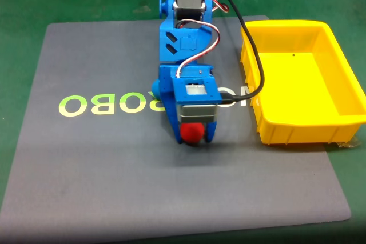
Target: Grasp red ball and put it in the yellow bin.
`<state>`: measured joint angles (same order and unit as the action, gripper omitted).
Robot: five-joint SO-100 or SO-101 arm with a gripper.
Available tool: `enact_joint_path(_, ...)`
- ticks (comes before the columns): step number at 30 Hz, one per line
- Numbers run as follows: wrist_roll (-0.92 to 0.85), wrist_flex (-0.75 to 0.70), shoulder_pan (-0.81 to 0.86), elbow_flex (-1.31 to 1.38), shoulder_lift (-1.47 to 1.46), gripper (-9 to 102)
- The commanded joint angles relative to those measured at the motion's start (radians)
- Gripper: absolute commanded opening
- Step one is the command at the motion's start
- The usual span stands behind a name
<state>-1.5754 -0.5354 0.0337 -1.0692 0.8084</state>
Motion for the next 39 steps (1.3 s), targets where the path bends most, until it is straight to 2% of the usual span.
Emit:
enact_joint_path(1, -0.006, 0.017, 0.005, 0.055, 0.008, 0)
enact_joint_path(10, 0.005, 0.020, 0.015, 0.055, 0.025, 0)
enact_joint_path(17, 0.044, 0.006, 0.006, 0.054, 0.158, 0)
enact_joint_path(24, 0.092, -0.101, -0.026, 0.044, 0.367, 0)
enact_joint_path(32, 0.124, -0.222, -0.126, 0.015, 0.591, 0)
enact_joint_path(39, 0.126, -0.230, -0.278, -0.152, 0.753, 0)
